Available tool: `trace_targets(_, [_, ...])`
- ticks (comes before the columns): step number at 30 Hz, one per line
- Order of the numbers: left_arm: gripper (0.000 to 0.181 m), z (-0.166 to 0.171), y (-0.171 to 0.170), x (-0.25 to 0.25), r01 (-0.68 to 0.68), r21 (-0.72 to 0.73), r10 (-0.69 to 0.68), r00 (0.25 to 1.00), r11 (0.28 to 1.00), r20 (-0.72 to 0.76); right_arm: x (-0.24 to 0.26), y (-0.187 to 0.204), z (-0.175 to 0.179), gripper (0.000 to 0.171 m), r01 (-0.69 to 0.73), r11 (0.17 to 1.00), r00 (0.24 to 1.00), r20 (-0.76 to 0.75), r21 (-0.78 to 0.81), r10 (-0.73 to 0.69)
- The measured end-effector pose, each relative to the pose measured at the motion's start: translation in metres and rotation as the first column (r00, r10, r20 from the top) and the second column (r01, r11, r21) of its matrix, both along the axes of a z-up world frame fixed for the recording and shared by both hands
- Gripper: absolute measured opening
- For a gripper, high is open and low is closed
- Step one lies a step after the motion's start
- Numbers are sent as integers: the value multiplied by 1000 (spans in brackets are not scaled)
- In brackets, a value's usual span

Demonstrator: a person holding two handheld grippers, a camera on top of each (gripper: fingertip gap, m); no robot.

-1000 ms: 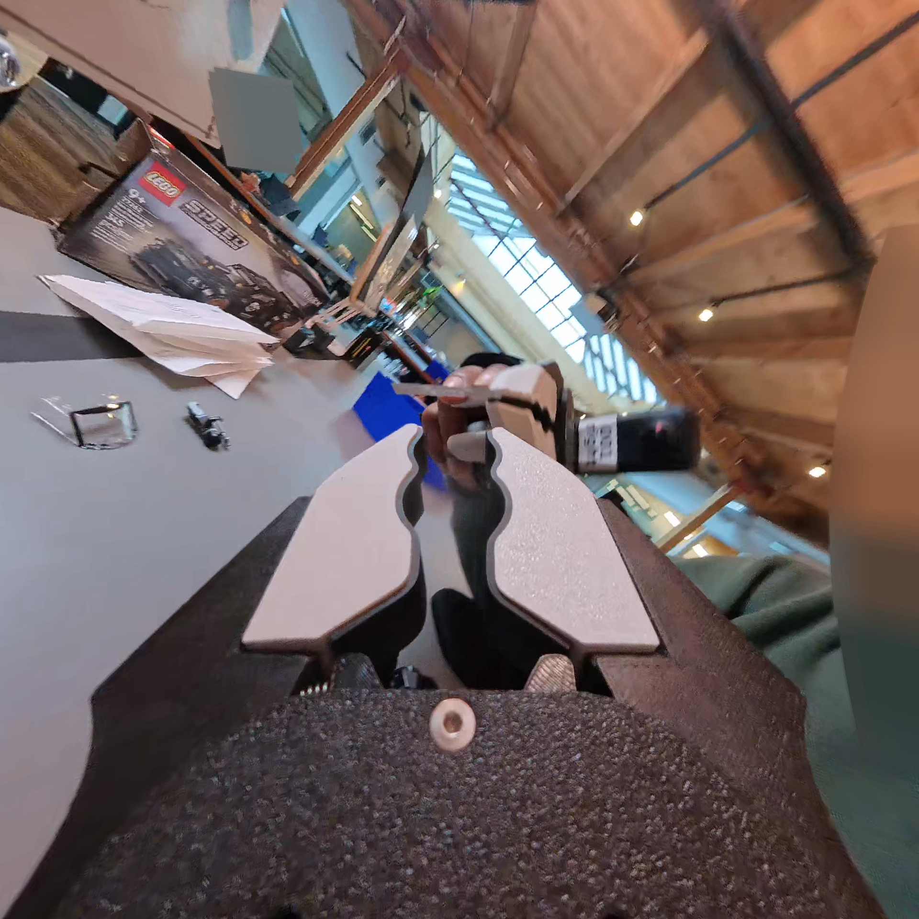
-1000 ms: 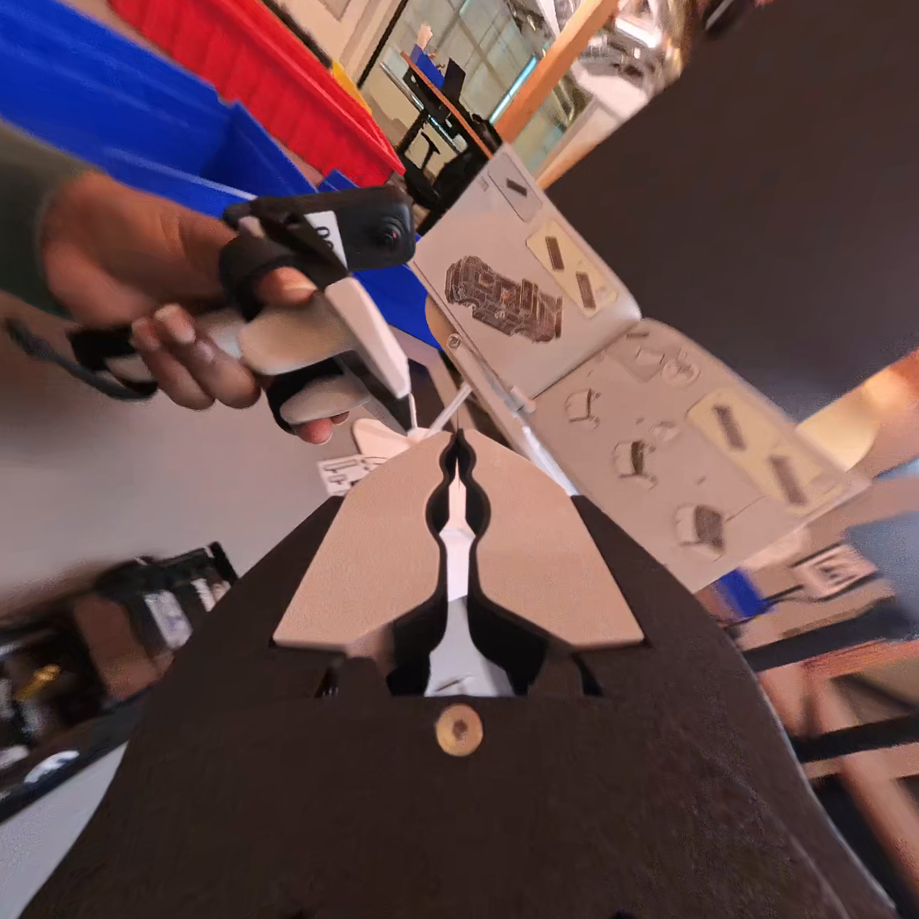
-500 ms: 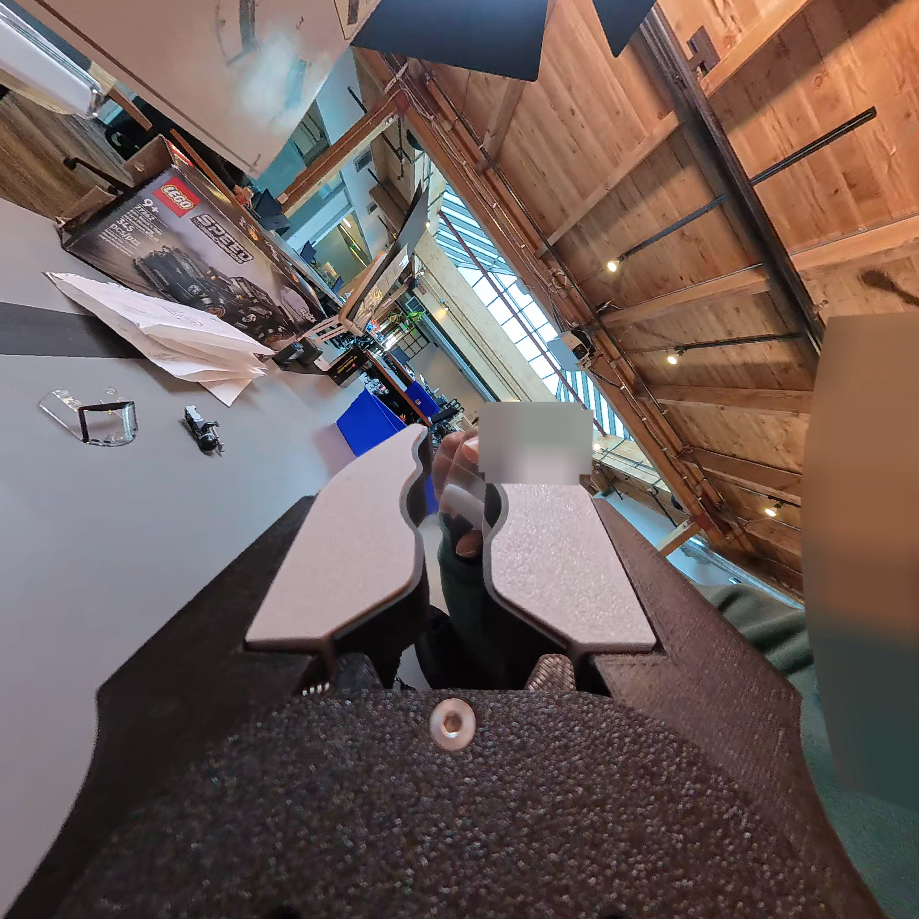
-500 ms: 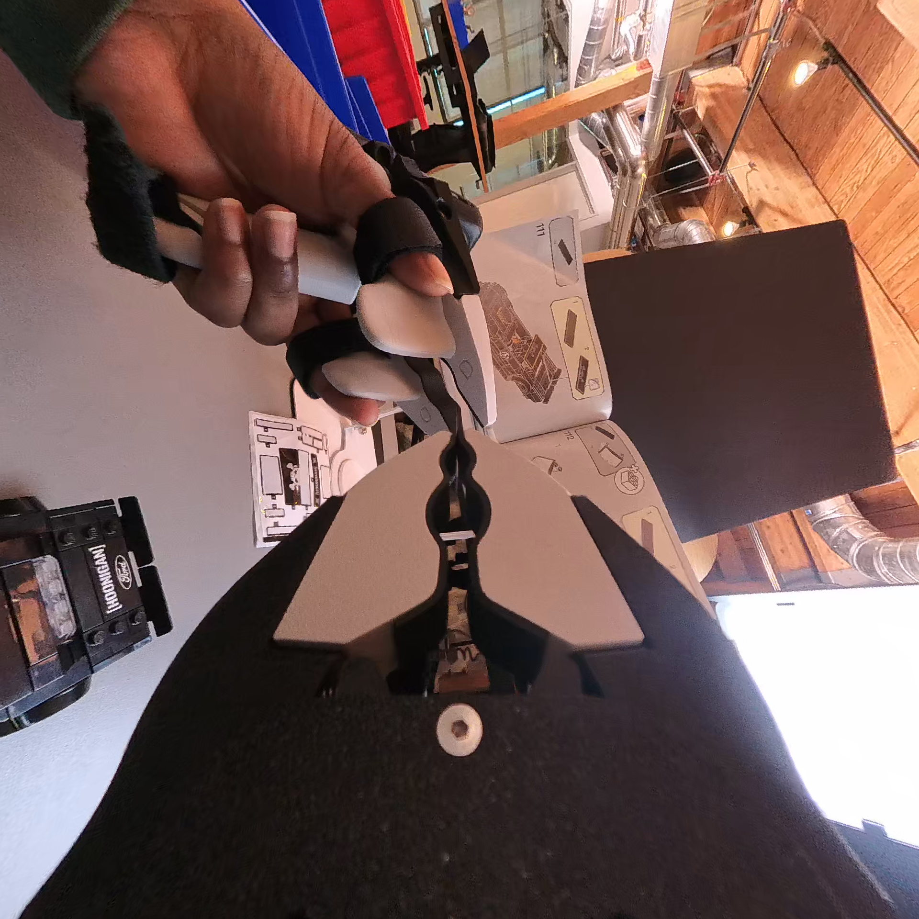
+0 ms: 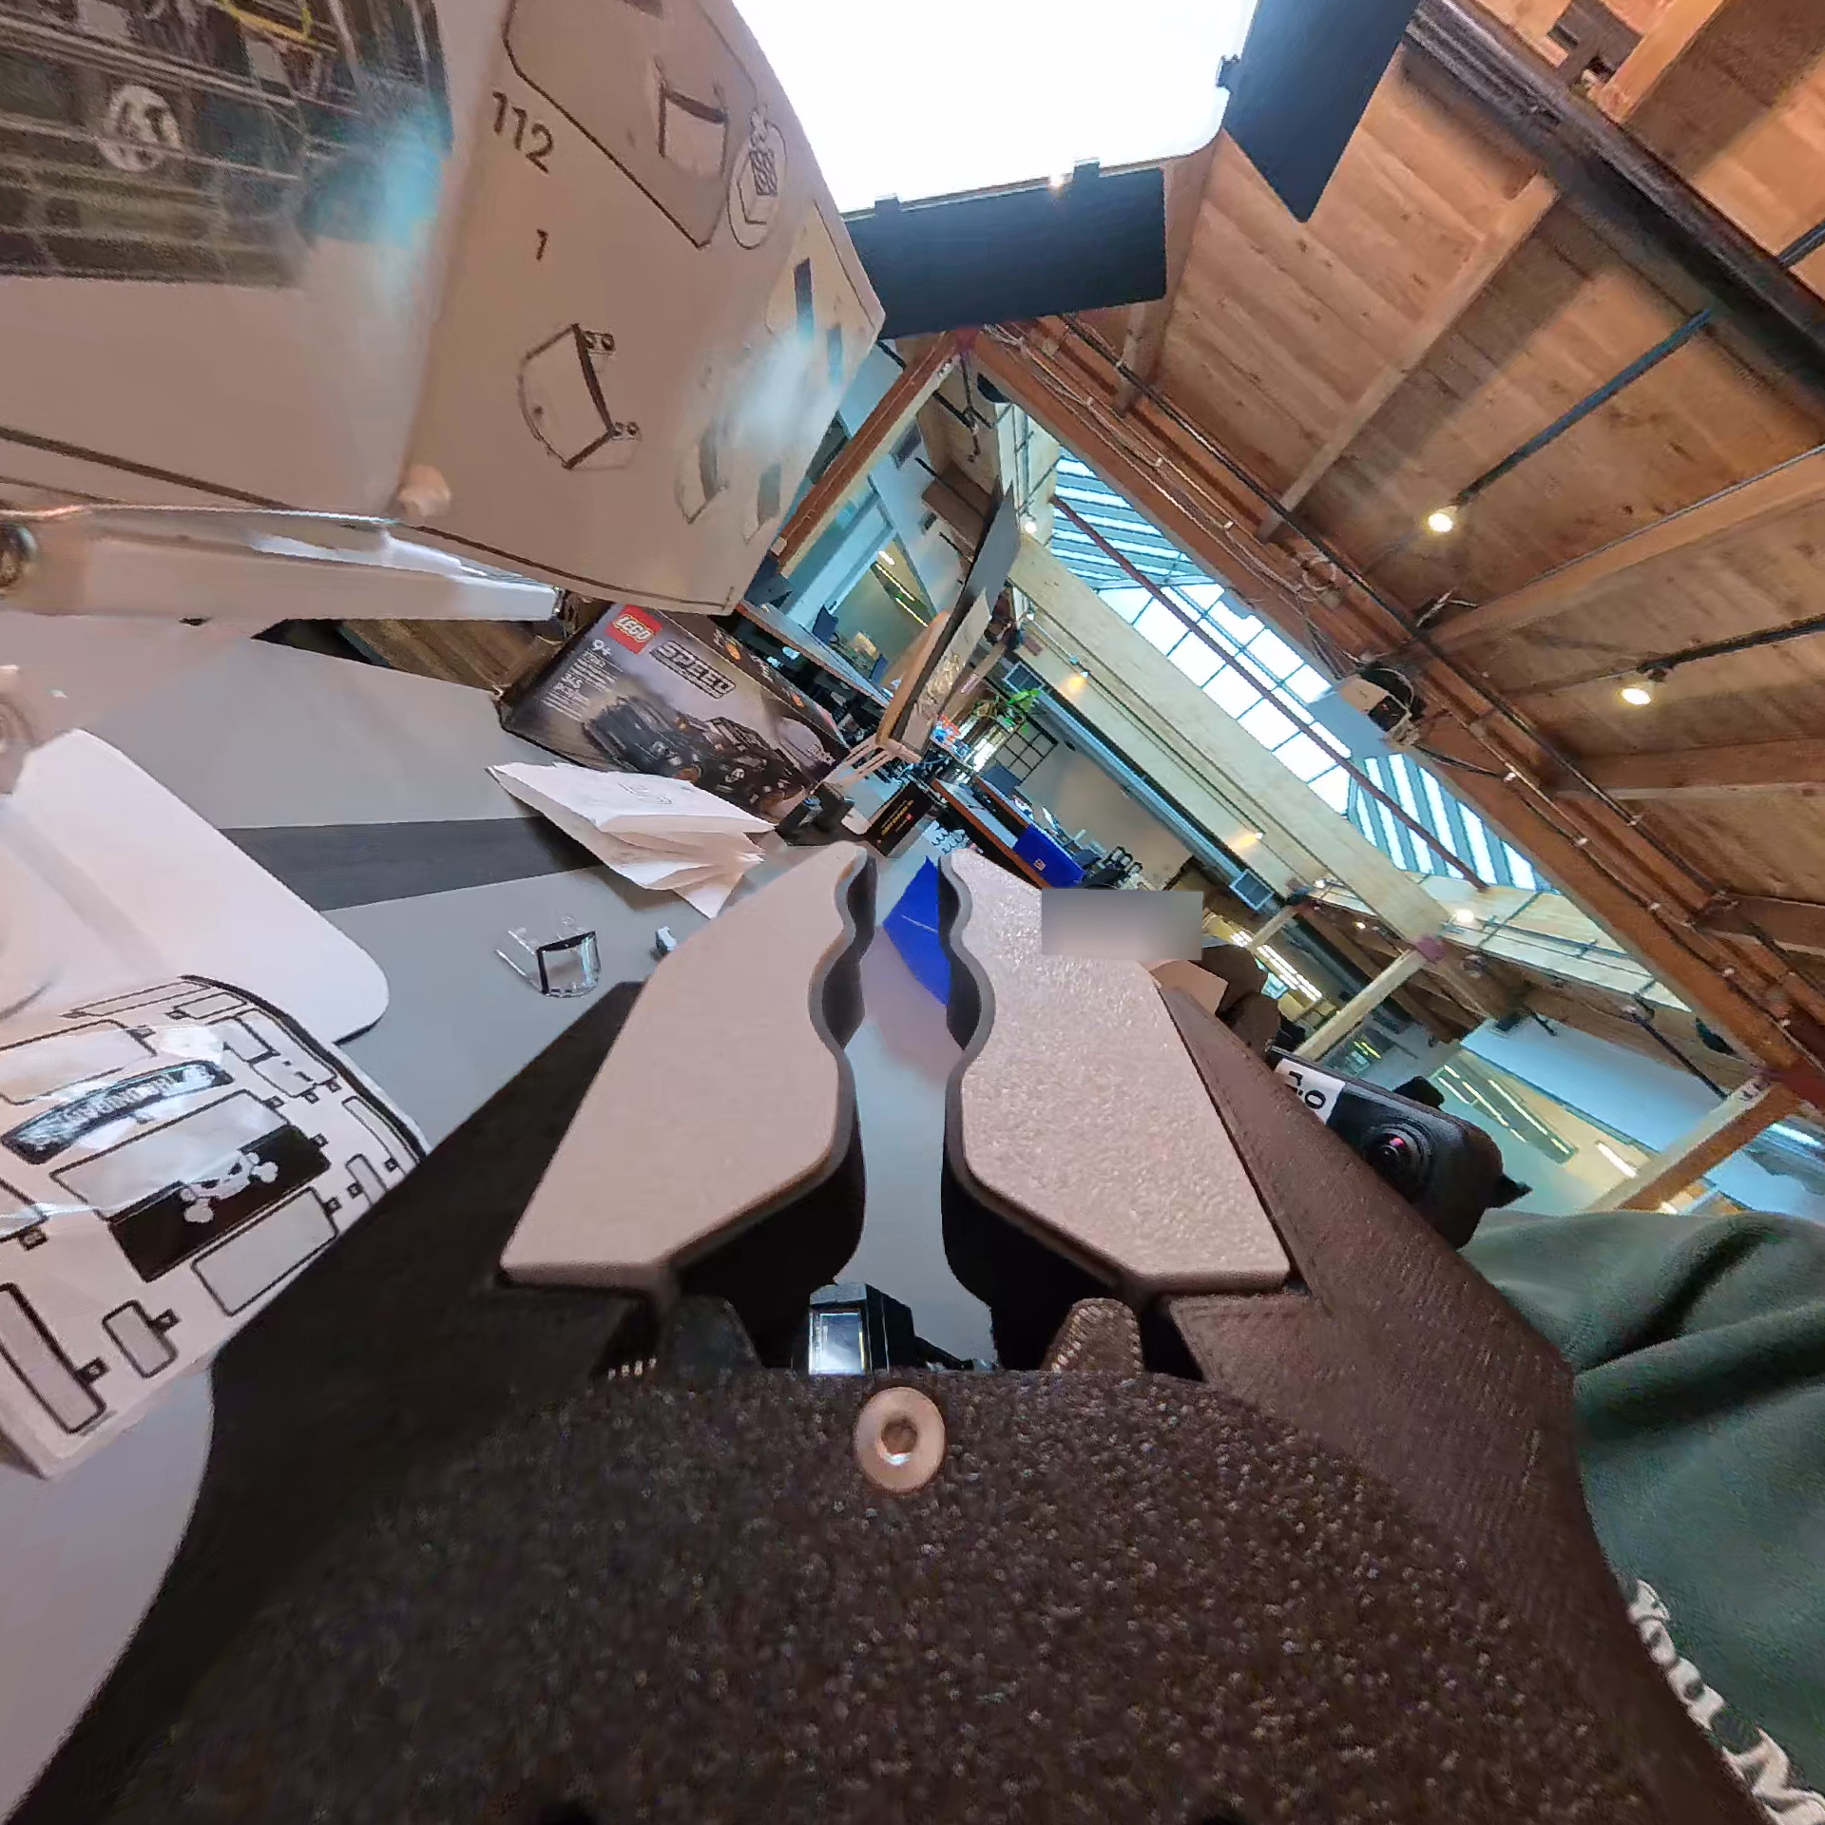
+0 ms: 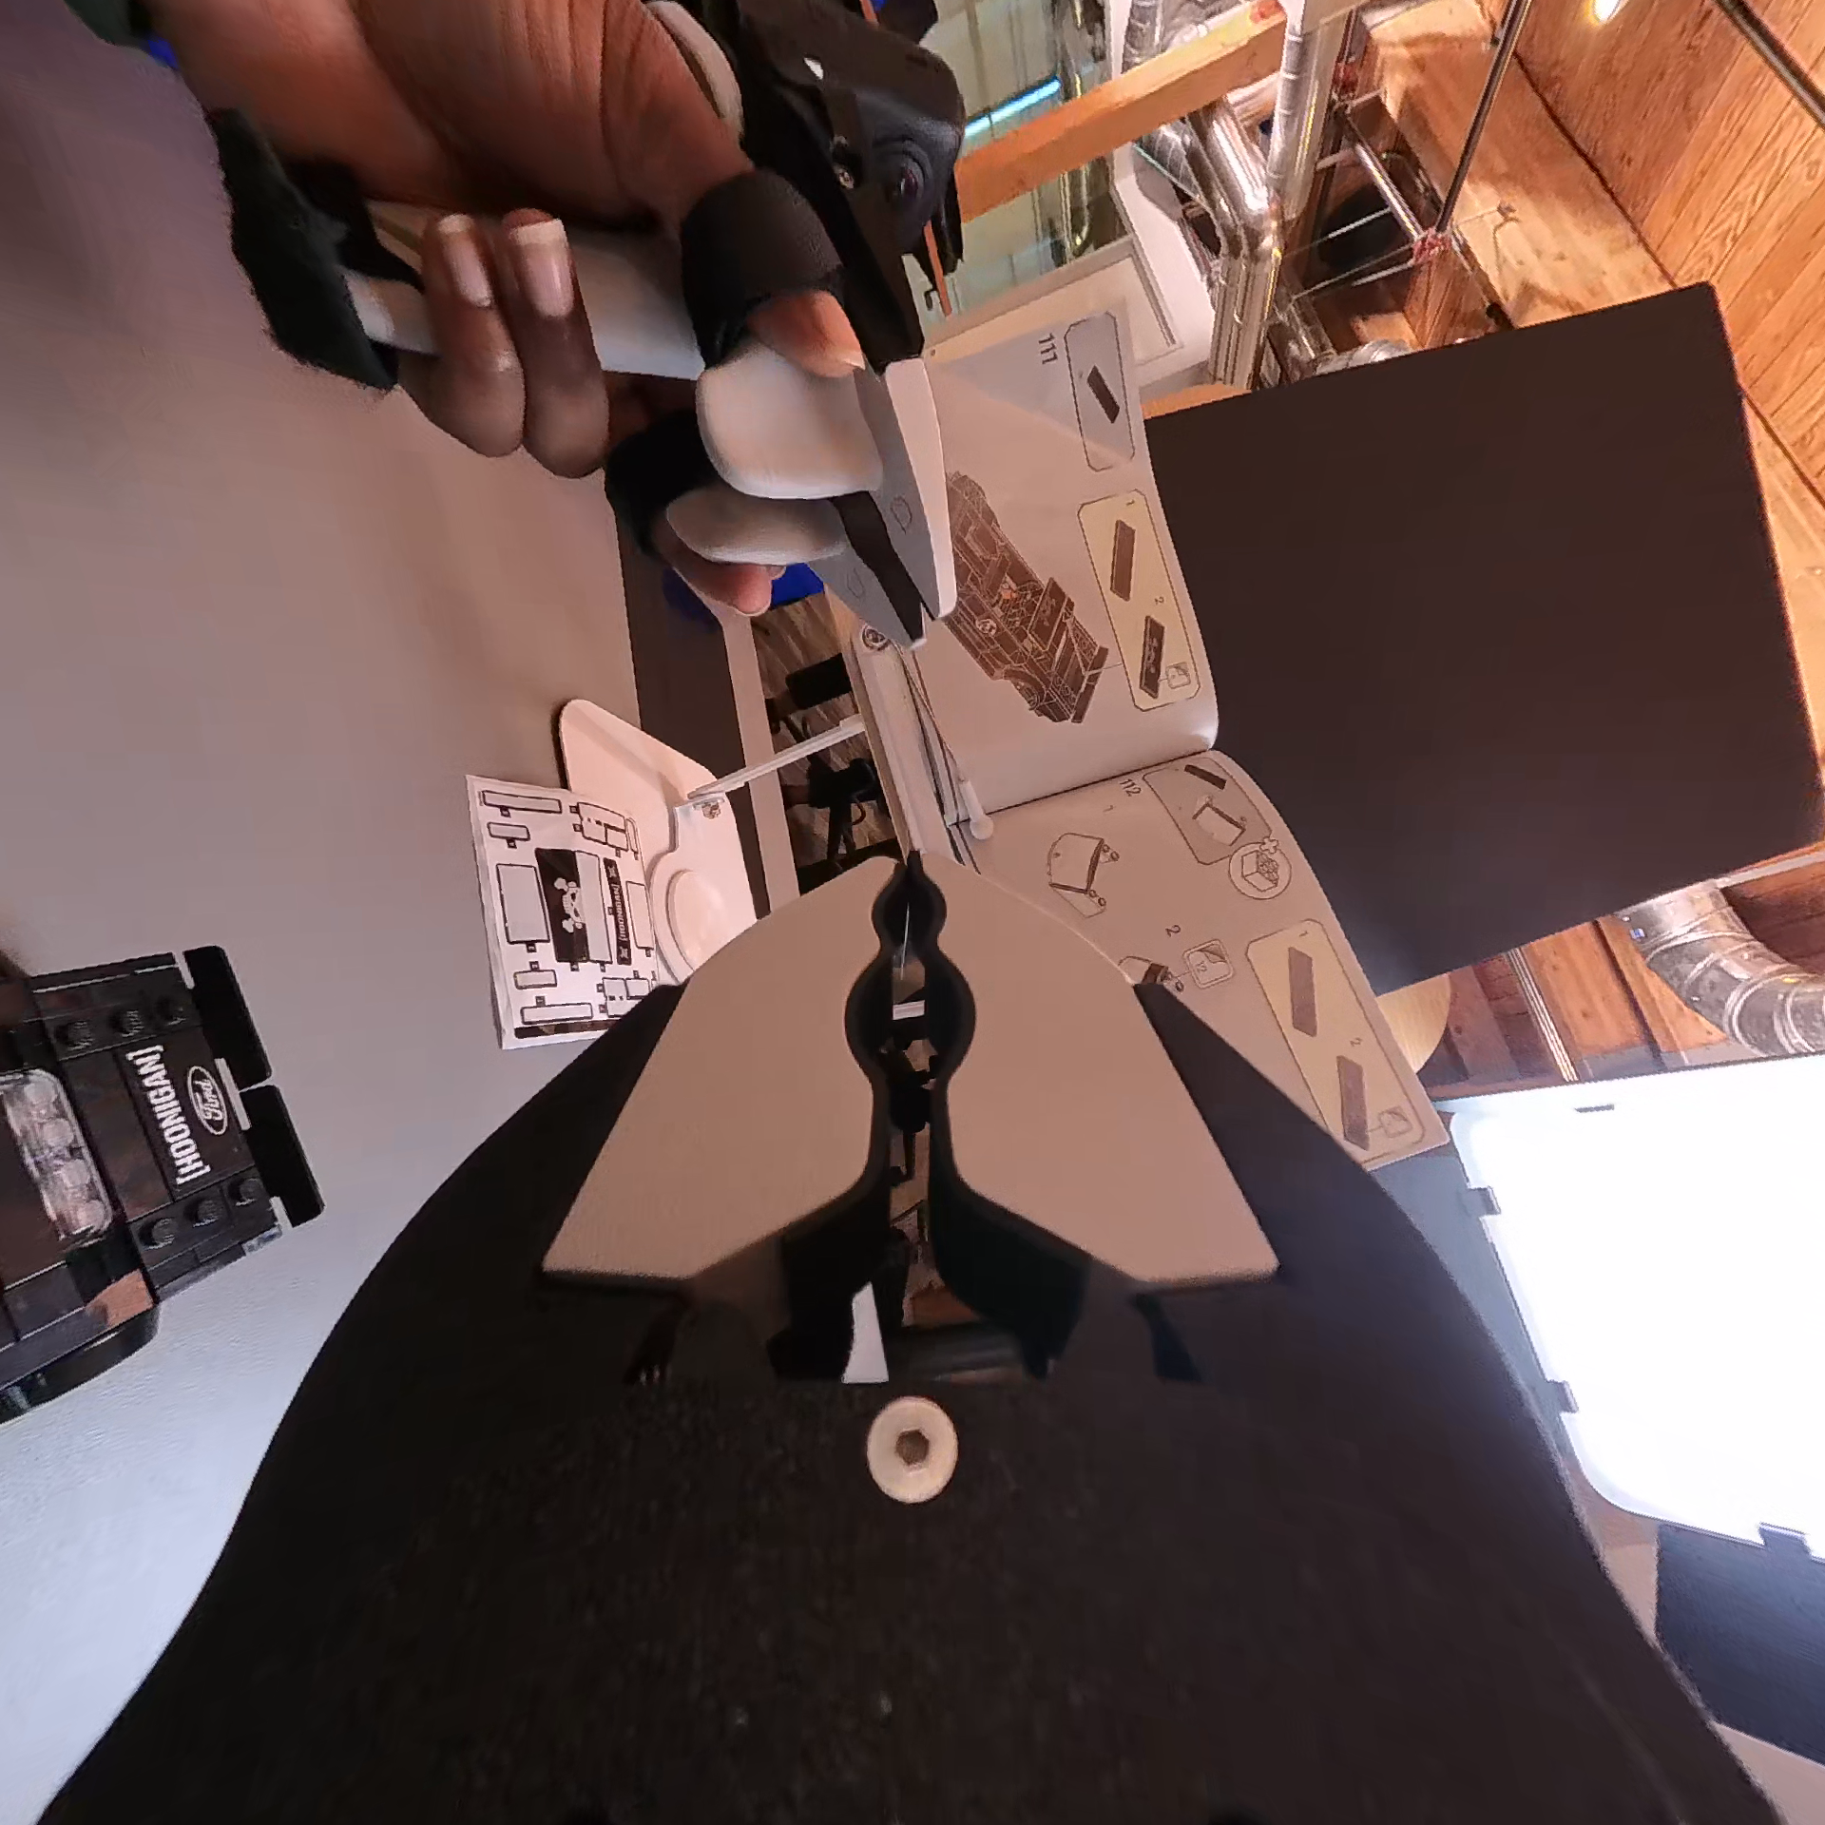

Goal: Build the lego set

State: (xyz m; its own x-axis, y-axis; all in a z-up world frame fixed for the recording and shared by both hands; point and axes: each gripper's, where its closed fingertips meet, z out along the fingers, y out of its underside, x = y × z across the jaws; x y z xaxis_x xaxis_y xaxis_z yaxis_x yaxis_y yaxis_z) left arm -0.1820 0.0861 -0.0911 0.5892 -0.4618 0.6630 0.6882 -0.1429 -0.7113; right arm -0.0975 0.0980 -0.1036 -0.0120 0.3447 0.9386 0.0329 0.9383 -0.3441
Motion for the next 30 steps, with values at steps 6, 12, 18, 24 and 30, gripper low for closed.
trace_targets(6, [12,-10,4,-4,-14,-28,14,1000,1000,-4,-1,1,-2,0,4,1000,1000,3,-8,-4])
trace_targets(12, [12,-18,5,-9,-32,-47,32,999,998,-4,-1,5,-4,0,13,1000,1000,7,-14,-13])
trace_targets(18, [12,-27,8,-12,-38,-70,38,999,997,-2,-2,9,-6,0,23,999,1000,13,-27,-22])
trace_targets(24, [13,-40,11,-16,-53,-104,51,999,993,-16,-3,13,-10,0,29,999,999,22,-41,-29])
trace_targets(30, [26,-90,18,-46,-240,-283,181,959,929,-219,-1,21,-9,0,48,997,999,17,-68,-47])
